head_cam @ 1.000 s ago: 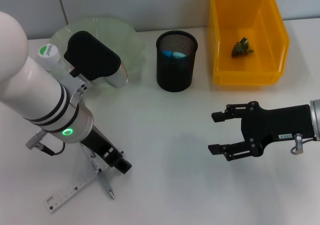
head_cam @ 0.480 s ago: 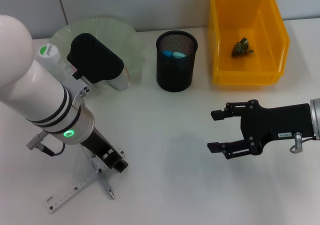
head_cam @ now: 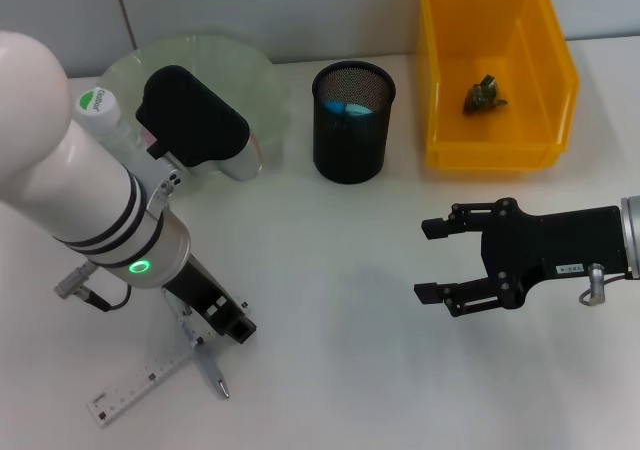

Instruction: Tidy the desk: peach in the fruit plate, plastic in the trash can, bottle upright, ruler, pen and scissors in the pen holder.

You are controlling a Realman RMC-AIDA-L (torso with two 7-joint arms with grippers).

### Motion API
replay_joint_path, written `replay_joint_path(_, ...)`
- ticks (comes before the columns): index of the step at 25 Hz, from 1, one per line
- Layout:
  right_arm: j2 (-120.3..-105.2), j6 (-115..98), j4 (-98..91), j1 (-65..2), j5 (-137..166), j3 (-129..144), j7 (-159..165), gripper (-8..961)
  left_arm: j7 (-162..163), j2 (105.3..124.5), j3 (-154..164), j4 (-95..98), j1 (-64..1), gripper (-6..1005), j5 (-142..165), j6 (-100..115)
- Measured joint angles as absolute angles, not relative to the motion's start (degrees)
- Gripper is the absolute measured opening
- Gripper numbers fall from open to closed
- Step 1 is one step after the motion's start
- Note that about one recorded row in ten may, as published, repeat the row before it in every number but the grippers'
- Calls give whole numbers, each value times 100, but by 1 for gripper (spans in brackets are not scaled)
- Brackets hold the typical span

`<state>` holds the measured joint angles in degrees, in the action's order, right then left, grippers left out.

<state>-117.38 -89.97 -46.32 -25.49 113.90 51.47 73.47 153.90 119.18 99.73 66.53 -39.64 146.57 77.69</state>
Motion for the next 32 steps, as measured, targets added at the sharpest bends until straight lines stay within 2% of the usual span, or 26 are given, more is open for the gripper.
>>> replay_joint_path(7, -11745, -9007, -4631, -2548, 11384, 5129, 7347, 802, 15396, 11918, 10279, 6677, -3972, 555, 14687, 7678)
replay_joint_path(18, -11733, -9055, -4643, -2549, 11372, 5057, 7347, 801, 15451, 11917, 10284, 6869, -3970, 390, 14738, 7701)
replay_joint_path(23, -11715, -9005, -4635, -2549, 11372, 5038, 7347, 800, 15451, 11904, 9734, 7276, -3848, 390, 14535, 7803)
replay_joint_path(32, -11738, -8994, -4618, -2531, 11372, 4780, 7348, 801, 14730, 11875, 8261, 7920, -3185, 390, 12480, 7760)
